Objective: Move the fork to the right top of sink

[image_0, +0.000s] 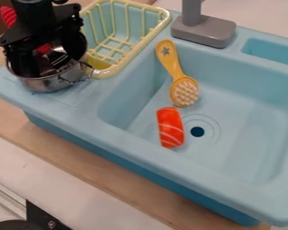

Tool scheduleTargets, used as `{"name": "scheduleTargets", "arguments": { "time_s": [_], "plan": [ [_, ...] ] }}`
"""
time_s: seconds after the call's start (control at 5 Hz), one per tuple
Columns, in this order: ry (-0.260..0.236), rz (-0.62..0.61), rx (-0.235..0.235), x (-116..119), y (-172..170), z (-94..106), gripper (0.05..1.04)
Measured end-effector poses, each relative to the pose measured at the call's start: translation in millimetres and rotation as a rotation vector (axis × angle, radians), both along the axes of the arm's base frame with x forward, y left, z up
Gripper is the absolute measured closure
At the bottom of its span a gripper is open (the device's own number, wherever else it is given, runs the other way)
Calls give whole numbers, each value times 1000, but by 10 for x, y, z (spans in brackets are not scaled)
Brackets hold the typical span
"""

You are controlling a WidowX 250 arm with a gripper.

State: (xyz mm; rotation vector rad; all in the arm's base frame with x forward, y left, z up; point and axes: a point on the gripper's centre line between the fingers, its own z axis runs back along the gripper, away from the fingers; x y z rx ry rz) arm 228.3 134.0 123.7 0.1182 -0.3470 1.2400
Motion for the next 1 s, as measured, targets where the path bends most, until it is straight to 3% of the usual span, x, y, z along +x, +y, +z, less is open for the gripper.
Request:
{"name": "scheduleTargets", "arguments": {
  "time_s": [0.4,0.6,0.8,1.0],
  "plan": [
    [21,3,-1,-33,-1,11,672],
    [23,-34,1,-67,-30,70,782],
    [38,-52,-15,-111,-47,106,782],
    [28,-68,2,-93,-29,221,782]
  ]
}}
